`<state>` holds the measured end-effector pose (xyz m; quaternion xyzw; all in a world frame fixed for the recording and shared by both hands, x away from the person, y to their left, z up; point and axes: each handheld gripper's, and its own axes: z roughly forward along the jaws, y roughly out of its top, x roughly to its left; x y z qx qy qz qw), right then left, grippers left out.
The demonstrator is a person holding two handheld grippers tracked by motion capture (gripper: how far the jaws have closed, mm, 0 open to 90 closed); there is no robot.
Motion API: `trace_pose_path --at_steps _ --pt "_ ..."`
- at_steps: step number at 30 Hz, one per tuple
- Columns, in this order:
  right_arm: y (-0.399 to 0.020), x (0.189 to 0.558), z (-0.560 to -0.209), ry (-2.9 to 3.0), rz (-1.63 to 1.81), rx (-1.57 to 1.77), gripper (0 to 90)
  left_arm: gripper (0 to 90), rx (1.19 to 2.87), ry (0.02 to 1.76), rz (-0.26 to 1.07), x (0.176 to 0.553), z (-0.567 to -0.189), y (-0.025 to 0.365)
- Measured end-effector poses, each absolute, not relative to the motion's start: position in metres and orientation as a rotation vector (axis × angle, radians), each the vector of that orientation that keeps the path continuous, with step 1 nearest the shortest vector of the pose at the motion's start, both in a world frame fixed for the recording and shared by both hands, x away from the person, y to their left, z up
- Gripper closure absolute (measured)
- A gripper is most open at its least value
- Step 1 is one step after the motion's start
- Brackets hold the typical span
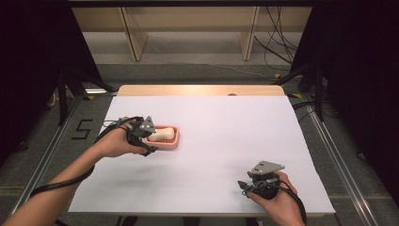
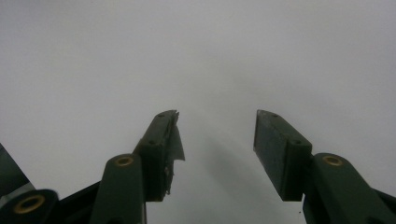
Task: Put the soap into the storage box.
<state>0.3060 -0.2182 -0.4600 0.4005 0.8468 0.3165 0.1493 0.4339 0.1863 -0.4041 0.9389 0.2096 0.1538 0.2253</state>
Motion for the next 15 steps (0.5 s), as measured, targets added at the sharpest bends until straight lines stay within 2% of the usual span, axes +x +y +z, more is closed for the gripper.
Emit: trace_pose_path --at_steps 7,12,15 --pt "-0.218 0.305 -0.459 2.432 0.910 1.178 49.9 37.3 2.460 0.775 0.443 0.410 -0.406 0.194" --pt "-0.219 0.306 -0.459 2.416 0.915 1.131 49.9 36.3 2.395 0.806 0.411 0.397 -0.404 0.201" --pt "-0.219 0.306 -0.458 2.416 0.918 1.129 49.9 36.3 2.339 0.808 0.453 0.383 -0.408 0.206"
